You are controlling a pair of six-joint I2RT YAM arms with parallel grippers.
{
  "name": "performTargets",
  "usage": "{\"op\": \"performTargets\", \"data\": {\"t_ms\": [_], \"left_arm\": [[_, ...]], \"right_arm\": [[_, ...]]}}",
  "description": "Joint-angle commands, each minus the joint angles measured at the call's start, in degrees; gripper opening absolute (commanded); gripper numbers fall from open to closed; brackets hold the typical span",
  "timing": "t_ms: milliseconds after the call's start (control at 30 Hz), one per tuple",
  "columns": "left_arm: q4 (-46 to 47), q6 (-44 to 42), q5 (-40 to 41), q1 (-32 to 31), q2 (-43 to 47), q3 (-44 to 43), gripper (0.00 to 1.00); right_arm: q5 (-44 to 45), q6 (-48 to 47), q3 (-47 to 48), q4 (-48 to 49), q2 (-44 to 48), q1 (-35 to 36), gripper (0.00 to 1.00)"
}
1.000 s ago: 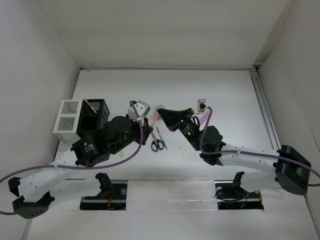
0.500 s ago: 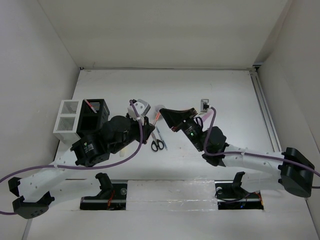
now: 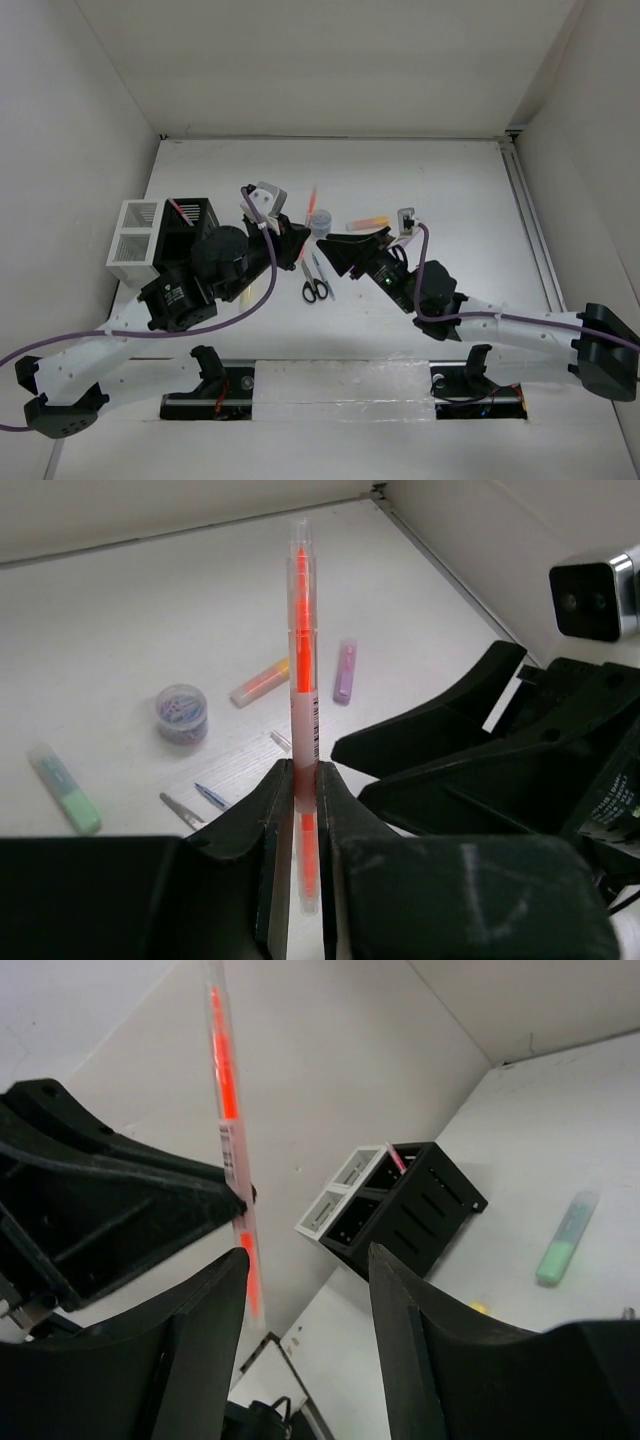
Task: Sort the stationery into containers
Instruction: Place the pen in the storage box.
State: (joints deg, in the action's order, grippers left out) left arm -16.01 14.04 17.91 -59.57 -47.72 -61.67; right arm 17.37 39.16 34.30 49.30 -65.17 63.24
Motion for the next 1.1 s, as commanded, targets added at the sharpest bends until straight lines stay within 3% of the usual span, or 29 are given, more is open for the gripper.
{"op": "performTargets", "data": {"t_ms": [0,100,233,267,367,433,467,600,700,733,800,1067], "left_arm": [[3.7,0.8,4.2,0.1,-0.3,-2.7,0.0],[2.3,2.4,11.0,0.1,-2.2,-3.9,0.0],[-2.7,7.3,27.4,0.1,-5.9,-6.3,0.0],[-3.6,8.4,34.7,0.1,-6.8,-7.5,0.0],[-11.5,16.4,43.8,5.1,-10.9,-12.0,0.0],[-16.0,21.0,42.5,10.6,-13.0,-14.9,0.0],[-16.5,21.9,40.6,17.8,-13.6,-15.6,0.0],[-7.8,17.2,22.8,37.2,-15.1,-13.0,0.0],[-6.5,16.6,21.7,45.7,-19.8,-13.0,0.0],[-6.0,16.1,26.3,46.2,-21.0,-13.0,0.0],[-6.8,17.1,26.3,49.4,-25.5,-14.8,0.0],[0.5,18.1,37.1,50.0,-30.4,-12.1,0.0]], "right_arm": [[-0.1,-1.4,-0.9,-0.9,3.1,-0.4,0.58],[0.4,-1.9,-2.0,-2.2,5.0,-1.6,0.59],[0.4,-2.4,-4.1,-3.5,6.4,-2.8,0.6],[0.4,-2.4,-4.6,-3.5,7.1,-3.4,0.6],[0.4,-2.4,-6.3,-3.5,8.1,-3.9,0.6],[0.4,-2.4,-7.0,-3.5,8.1,-4.4,0.6],[1.0,-2.4,-7.5,-3.5,8.7,-4.4,0.6],[1.0,-2.4,-8.0,-3.5,8.7,-5.0,0.6],[0.5,-3.0,-8.6,-3.5,8.7,-5.5,0.6],[0.5,-3.0,-9.2,-3.5,8.7,-5.5,0.6],[0.5,-3.0,-9.2,-3.5,8.7,-5.5,0.6],[-1.3,-4.1,-10.9,-2.4,7.7,-6.6,0.6]]}}
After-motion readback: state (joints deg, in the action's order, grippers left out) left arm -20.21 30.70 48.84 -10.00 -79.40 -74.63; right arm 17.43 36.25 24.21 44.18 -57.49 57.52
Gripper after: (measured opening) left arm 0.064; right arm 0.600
